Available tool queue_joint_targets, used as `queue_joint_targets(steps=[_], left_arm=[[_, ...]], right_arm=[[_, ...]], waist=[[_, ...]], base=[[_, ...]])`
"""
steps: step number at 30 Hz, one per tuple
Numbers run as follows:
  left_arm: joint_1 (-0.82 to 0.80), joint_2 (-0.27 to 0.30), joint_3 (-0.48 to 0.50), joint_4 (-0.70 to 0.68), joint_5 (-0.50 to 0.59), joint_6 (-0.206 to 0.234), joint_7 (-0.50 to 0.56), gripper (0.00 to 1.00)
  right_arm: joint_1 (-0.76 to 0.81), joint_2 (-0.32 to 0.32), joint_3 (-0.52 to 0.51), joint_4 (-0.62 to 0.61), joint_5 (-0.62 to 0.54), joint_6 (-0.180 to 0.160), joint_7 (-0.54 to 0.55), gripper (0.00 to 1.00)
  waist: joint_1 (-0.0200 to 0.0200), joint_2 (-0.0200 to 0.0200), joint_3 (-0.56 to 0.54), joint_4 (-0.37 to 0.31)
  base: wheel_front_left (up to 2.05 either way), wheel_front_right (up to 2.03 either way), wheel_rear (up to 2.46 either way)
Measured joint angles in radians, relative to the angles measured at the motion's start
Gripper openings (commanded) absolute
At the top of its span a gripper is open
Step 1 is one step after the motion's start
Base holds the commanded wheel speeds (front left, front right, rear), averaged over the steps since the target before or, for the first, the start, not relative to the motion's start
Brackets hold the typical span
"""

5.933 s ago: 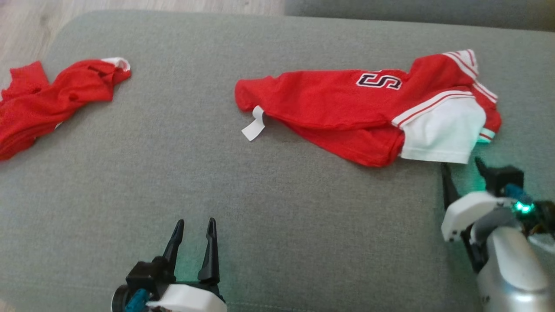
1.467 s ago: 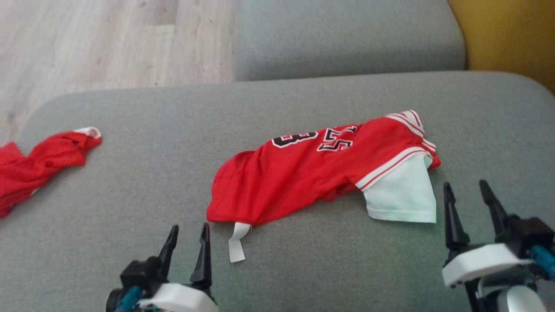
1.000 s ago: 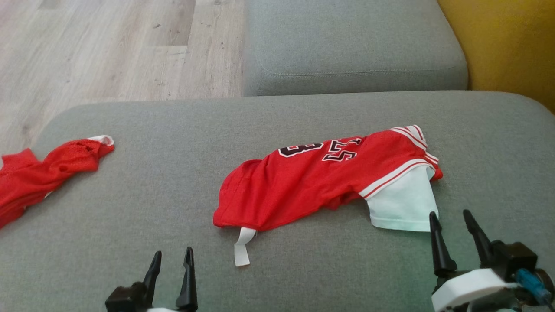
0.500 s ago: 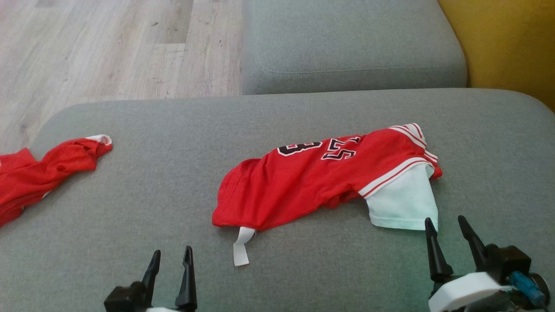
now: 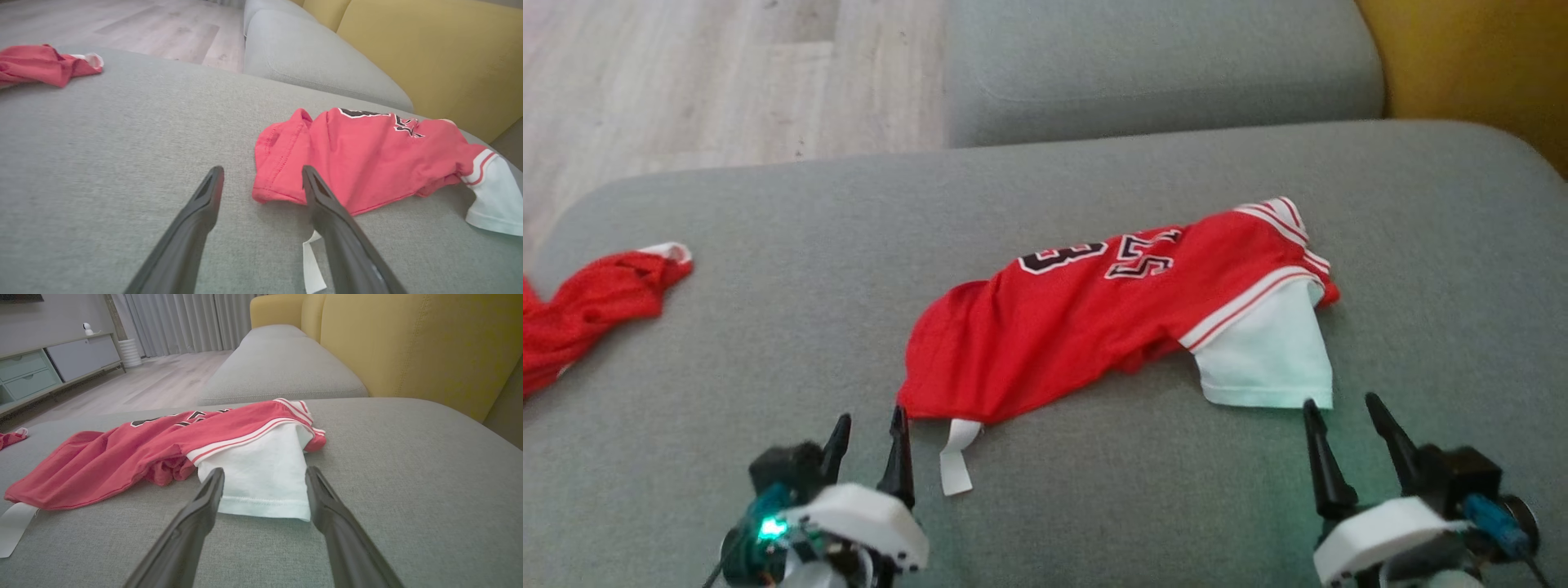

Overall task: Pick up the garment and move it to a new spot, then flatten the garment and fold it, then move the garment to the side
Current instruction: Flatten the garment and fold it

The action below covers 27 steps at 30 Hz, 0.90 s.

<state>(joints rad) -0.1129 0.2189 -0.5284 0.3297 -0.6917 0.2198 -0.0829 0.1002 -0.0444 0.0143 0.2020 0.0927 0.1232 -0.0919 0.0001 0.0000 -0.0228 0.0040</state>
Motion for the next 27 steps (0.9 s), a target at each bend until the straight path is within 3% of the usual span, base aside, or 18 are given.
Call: queue_joint_targets(steps=[12,19,21,24,27], left_arm=[[-0.171,-0.061,0.009,0.250,-0.023,0.009,0.056,1.00],[-0.232,-0.075,0.005,0.312,-0.031,0.000,0.078,0.99],[-0.236,-0.075,0.002,0.312,-0.031,0.000,0.081,0.56],[-0.235,-0.079,-0.002,0.309,-0.031,-0.005,0.071,0.00],[-0.230,-0.082,-0.005,0.294,-0.031,-0.004,0.043,0.00]], right_arm=[[-0.094,0.000,0.035,-0.012,-0.024,0.000,0.013,1.00],[-0.118,0.000,0.015,-0.002,-0.030,0.000,0.013,1.00],[-0.125,0.000,-0.007,0.013,-0.051,0.000,0.019,1.00],[-0.155,0.000,-0.032,0.051,-0.055,0.000,0.042,1.00],[-0.203,0.000,-0.082,0.101,-0.063,0.000,0.064,1.00]], waist=[[0.0002,0.0000,0.122,-0.079],[0.0001,0.0000,0.162,-0.099],[0.0000,0.0000,0.165,-0.095],[0.0000,0.0000,0.170,-0.085],[0.0000,0.0000,0.175,-0.070]], base=[[0.00,0.00,0.00],[0.00,0.00,0.00],[0.00,0.00,0.00],[0.00,0.00,0.00],[0.00,0.00,0.00]])
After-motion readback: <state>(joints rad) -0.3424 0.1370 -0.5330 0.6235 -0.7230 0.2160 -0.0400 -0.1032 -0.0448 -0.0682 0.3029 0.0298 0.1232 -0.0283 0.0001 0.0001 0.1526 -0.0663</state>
